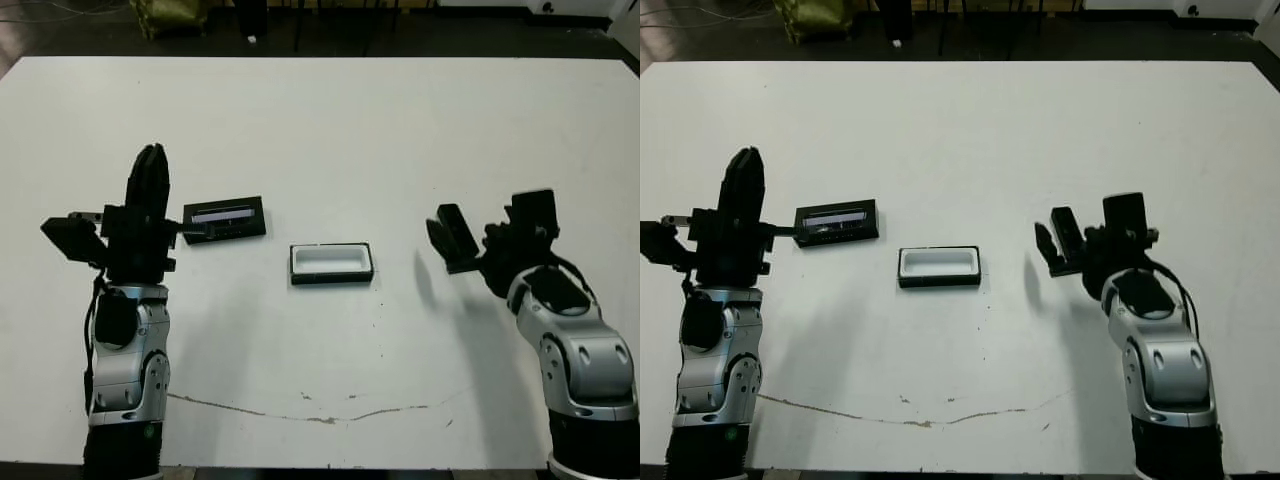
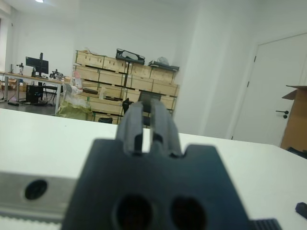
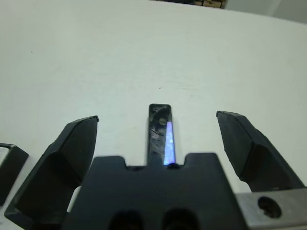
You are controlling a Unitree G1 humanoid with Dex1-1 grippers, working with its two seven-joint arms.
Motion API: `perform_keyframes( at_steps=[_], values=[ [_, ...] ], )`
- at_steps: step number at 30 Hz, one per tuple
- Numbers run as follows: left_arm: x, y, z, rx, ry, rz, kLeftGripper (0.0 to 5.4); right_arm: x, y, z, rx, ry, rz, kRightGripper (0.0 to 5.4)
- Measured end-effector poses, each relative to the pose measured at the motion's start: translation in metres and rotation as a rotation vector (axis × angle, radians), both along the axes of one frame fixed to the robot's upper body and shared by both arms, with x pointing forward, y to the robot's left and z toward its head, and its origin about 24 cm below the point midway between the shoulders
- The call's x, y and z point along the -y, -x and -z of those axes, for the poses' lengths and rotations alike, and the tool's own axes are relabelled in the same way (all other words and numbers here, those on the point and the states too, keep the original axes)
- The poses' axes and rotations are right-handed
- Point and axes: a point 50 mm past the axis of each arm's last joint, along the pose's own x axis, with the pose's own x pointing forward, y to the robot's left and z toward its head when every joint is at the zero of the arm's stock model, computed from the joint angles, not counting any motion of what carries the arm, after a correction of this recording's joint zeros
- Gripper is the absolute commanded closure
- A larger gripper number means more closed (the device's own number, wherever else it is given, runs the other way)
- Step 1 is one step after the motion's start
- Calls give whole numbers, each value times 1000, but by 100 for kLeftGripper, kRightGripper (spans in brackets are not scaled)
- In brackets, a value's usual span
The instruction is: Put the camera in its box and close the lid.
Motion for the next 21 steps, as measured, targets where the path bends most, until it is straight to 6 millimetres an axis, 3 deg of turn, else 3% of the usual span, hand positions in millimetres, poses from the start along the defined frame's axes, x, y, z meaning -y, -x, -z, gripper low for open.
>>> perform_keyframes(
  at_steps=[21],
  values=[
    [0, 0, 1, -2, 0, -1, 540, -3, -6, 18, -99, 37, 41, 1]
  ],
)
